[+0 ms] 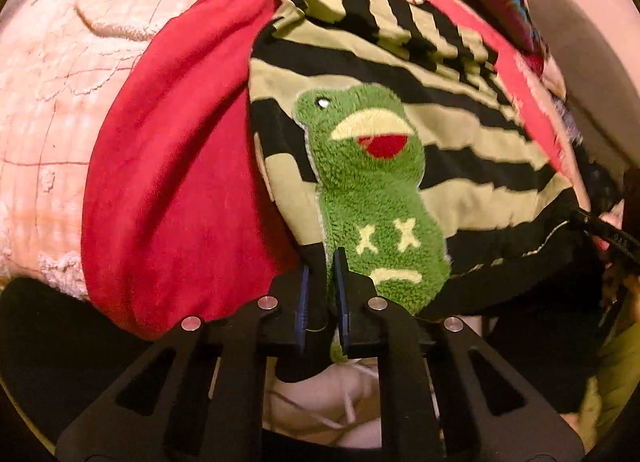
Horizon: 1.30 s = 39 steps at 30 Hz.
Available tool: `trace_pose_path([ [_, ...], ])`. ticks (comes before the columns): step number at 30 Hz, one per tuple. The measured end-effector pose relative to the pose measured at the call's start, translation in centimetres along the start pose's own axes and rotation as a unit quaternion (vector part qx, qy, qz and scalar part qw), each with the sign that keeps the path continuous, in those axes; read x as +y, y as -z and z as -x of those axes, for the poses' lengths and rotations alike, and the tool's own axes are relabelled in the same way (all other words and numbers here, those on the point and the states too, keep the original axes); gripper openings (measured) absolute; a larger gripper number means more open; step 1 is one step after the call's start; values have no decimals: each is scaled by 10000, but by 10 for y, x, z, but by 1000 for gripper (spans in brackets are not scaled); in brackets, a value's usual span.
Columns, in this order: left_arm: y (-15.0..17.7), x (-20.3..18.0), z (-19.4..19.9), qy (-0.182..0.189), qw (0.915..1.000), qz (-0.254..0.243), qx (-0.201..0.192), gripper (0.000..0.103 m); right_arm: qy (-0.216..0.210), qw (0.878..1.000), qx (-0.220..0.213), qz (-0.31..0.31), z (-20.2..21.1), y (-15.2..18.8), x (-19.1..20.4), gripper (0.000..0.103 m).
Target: Fold small clothes
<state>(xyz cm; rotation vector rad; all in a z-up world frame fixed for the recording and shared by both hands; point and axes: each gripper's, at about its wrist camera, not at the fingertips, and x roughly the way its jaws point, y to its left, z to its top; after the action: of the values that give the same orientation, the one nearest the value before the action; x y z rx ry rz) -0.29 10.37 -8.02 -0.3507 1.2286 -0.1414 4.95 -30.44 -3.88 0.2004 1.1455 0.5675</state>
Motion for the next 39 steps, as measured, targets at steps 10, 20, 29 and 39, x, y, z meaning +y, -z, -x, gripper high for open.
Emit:
trace_pose_path([
  [10,-72,-3,34,159,9948,473,-890,2,-569,9938,-897,-319,19,-75,-9,18],
  [20,-119,19,-1,-98,9922,849,-909,5,-133,9894,-850,-1167,-56,-130,-56,18],
  [29,-102,42,24,266,9842,1116,-1352,37,-151,9905,-1083,-840,-61,-118,-63,36],
  [39,-66,30,54,-712,9889,279,-1272,38,88,9823,-1740,-684,-11,-107,-73,51],
])
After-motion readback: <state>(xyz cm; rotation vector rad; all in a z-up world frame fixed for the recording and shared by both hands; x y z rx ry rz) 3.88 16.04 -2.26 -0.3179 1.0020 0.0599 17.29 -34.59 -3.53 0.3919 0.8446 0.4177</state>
